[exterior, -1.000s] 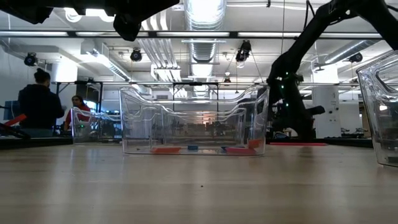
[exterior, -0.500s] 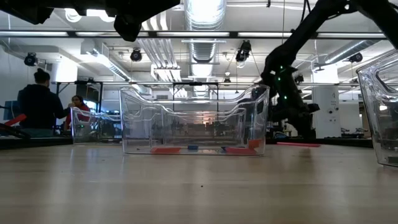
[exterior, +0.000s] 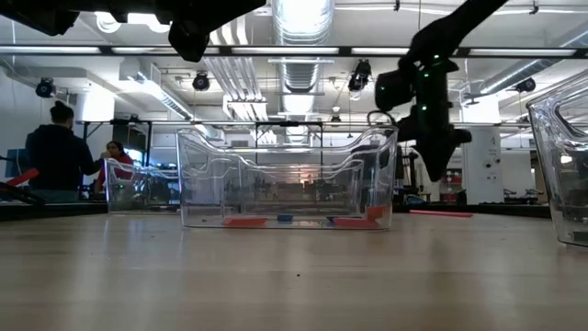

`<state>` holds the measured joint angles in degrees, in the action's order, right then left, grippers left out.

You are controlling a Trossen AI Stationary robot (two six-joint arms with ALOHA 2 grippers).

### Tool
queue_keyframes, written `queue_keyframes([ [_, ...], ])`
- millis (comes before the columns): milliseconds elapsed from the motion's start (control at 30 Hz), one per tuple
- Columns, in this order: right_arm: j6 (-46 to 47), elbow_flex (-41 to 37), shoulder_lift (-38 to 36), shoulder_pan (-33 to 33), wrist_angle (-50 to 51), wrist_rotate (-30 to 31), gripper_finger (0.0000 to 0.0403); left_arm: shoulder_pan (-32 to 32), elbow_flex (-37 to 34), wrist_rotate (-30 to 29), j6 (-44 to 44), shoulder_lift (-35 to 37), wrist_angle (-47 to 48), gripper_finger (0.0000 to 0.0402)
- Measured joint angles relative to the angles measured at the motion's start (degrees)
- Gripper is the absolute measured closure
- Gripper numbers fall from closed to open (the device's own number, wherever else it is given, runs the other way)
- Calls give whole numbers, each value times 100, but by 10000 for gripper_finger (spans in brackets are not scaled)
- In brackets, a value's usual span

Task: Sort crayons/erasers/pens/pencils in bins
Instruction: Put the pink pencil into the bottom transparent bin

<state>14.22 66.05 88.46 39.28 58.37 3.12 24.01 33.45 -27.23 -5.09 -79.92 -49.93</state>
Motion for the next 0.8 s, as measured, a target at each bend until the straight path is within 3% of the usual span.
queue_keyframes([
  [200, 22, -977, -661, 415, -402, -170, 324, 0, 4, 16, -6, 0, 2, 270],
  [400, -50, -1700, -813, 719, -933, -175, 274, 0, 17, 19, -6, 0, 1, 270],
  [567, -105, -1909, -673, 779, -1455, -167, 249, 0, 11, 21, -13, 0, 2, 270],
  [800, -67, -1880, -395, 1020, -1677, -163, 246, 0, 0, 21, -17, 0, 3, 270],
])
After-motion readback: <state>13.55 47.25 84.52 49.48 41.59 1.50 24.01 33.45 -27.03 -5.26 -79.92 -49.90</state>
